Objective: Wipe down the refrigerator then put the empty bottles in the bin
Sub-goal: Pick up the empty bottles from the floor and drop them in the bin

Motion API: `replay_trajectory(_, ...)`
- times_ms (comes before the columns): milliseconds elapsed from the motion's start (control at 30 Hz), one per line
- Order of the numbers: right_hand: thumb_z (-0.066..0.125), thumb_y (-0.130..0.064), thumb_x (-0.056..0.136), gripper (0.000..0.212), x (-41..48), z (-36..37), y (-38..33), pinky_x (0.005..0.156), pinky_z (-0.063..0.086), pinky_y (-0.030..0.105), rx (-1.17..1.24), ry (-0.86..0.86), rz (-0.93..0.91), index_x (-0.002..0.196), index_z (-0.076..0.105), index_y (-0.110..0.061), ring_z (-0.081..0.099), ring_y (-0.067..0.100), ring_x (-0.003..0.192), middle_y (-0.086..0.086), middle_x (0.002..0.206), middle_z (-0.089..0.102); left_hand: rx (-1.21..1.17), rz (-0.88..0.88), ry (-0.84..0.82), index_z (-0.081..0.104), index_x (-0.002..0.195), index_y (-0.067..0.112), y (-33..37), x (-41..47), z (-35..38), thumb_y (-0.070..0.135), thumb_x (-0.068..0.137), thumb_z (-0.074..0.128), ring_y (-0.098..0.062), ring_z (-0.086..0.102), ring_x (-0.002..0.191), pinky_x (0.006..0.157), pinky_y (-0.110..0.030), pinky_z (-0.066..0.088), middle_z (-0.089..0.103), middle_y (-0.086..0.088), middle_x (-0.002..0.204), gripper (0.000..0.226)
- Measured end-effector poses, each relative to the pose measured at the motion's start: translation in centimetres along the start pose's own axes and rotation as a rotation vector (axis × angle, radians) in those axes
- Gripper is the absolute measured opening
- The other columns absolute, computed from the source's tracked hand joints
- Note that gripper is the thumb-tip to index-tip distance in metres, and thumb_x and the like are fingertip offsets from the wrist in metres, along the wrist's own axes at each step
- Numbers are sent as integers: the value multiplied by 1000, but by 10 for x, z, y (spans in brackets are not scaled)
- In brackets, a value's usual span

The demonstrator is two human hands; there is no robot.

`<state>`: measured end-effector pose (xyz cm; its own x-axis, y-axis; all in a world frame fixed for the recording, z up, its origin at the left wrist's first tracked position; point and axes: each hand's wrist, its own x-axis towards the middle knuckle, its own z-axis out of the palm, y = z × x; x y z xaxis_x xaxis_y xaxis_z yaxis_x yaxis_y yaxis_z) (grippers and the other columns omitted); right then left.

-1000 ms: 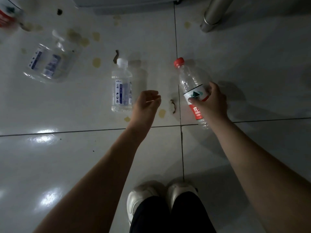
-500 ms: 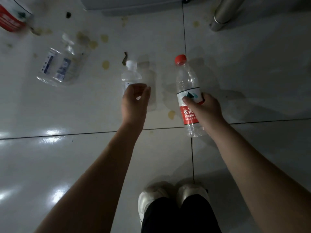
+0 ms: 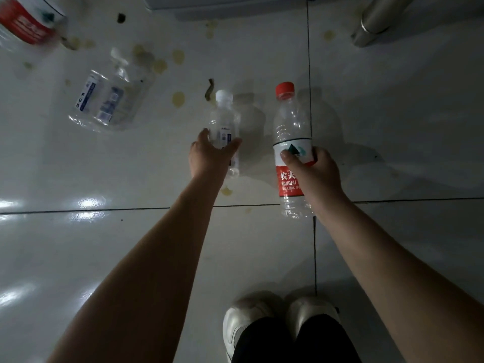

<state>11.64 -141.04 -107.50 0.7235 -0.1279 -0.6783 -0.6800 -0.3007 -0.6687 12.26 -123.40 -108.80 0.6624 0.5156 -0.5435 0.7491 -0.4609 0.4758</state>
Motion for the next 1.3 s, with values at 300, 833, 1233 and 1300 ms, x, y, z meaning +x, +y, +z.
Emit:
replay_trajectory(300, 62, -39, 86, 36, -33, -2, -14, 60, 53, 21, 171, -17, 75, 103, 57, -8, 64, 14, 73, 3, 86, 64, -258, -148, -99, 57, 90, 12, 7, -24, -34, 41, 75, 72, -4, 55, 60, 40, -10, 43, 58, 3, 72, 36)
replay_trajectory(833, 60, -51, 83, 41, -258, -118, -199, 83, 56, 43, 134, -147, 100, 95, 64, -13, 69, 27, 88, 13, 94, 70, -452, -98, -126, 58, 94, 13, 106, -239, -243, 40, 84, 63, -13, 59, 68, 63, -27, 51, 60, 2, 76, 30)
replay_trajectory(1233, 57, -45, 88, 35, -474, -255, -432, 56, 53, 18, 143, -191, -145, 106, 60, -14, 68, 14, 79, 6, 95, 69, -566, 215, -3, 58, 78, 21, 271, -438, -471, 31, 88, 60, -7, 57, 63, 63, -26, 49, 59, 3, 71, 15)
replay_trajectory(1300, 57, -45, 87, 39, -498, -271, -454, 54, 51, 17, 189, -169, -165, 110, 59, -13, 67, 13, 78, 5, 95, 68, -608, 244, -22, 59, 80, 22, 296, -462, -488, 29, 88, 60, -8, 62, 65, 64, -28, 53, 62, 3, 74, 11)
